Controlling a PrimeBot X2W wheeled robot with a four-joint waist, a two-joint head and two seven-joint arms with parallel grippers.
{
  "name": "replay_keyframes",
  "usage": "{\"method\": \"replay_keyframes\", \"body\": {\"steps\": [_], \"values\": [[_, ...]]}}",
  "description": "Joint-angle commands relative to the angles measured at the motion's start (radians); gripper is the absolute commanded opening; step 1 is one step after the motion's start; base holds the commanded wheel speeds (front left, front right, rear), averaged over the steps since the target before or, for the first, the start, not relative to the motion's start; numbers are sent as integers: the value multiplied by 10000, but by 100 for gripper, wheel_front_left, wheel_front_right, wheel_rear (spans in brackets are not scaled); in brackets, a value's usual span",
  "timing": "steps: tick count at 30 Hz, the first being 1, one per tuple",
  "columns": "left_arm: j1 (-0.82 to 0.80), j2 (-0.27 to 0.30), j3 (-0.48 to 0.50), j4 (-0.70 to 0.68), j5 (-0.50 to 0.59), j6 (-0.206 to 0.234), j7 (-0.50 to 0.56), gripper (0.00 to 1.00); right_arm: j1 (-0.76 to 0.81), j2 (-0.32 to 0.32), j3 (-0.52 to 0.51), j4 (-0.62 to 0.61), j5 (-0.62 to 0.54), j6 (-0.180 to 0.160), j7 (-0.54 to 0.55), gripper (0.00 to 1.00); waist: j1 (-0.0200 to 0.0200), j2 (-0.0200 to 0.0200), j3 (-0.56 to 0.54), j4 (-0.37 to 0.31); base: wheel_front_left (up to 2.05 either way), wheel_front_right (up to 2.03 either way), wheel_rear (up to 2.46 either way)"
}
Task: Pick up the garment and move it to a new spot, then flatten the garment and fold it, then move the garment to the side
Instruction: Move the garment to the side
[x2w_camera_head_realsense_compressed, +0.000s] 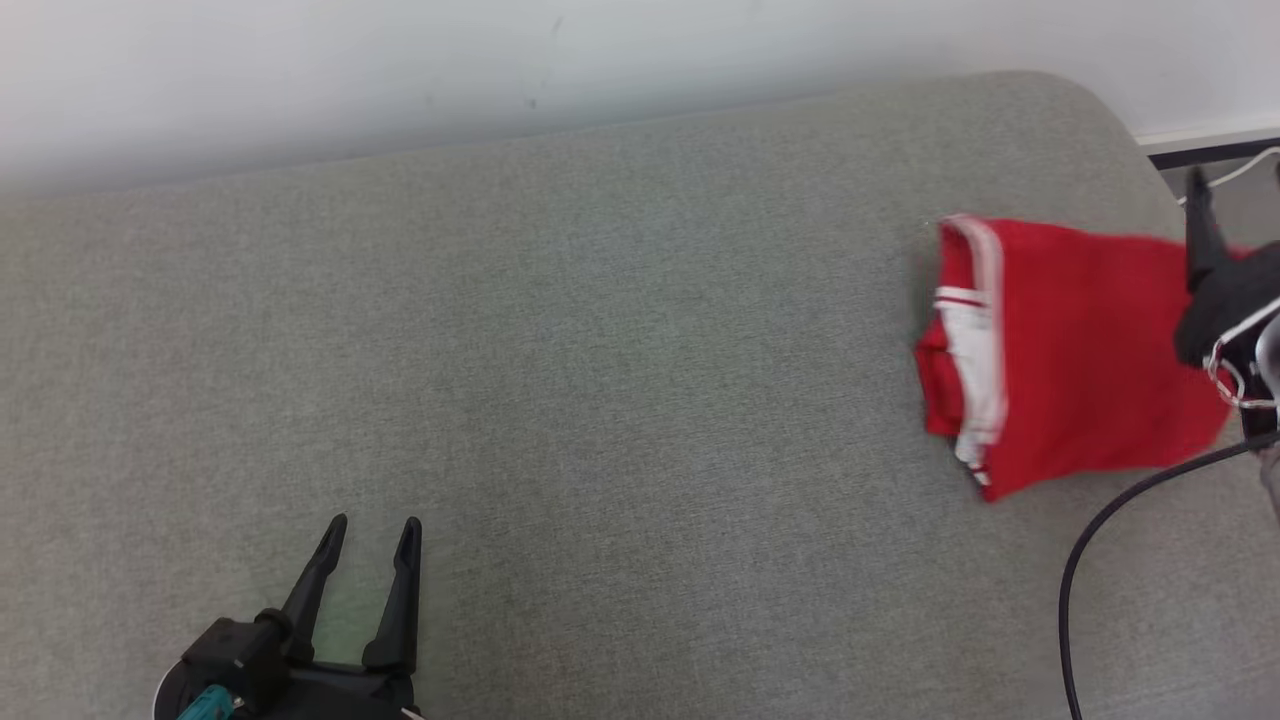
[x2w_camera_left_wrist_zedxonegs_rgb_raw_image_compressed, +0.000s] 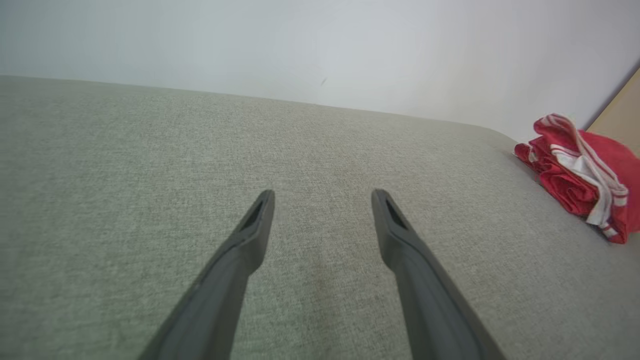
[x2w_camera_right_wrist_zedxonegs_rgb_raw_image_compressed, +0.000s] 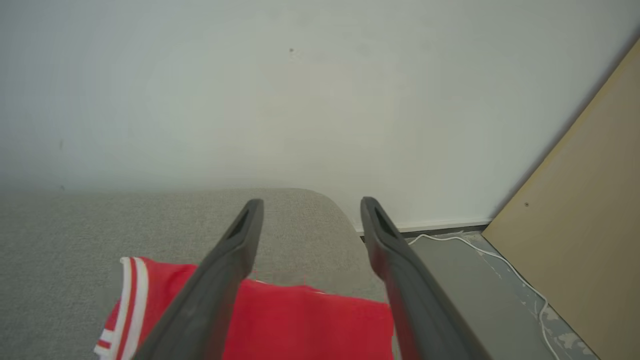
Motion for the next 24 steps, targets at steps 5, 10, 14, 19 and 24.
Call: {"method": "replay_keyframes", "body": {"steps": [5, 10, 14, 19, 24], "values": [[-38, 31, 156, -16, 149, -3, -9, 100, 705, 855, -1837, -1669, -1611, -7, -58, 100, -1, -1, 77, 221, 0, 0, 0], [143, 19, 401, -45, 213, -3, -9, 100, 1765, 1833, -2547, -3685, -2239, -7, -64, 100, -1, -1, -175, 359, 0, 0, 0], [319, 9, 637, -141, 395, 88, -9, 100, 2793, 2308, -2116, -4903, -2126, -7, -65, 100, -1, -1, -459, 498, 0, 0, 0], [550, 1, 727, -201, 596, 267, -9, 100, 4030, 2632, -1690, -5778, -1646, -7, -66, 100, -1, -1, -901, 772, 0, 0, 0], [808, -1, 713, -245, 562, 553, -8, 100, 4970, 2863, -1533, -6169, -1328, -7, -66, 100, -1, -1, -1272, 987, 0, 0, 0]]}}
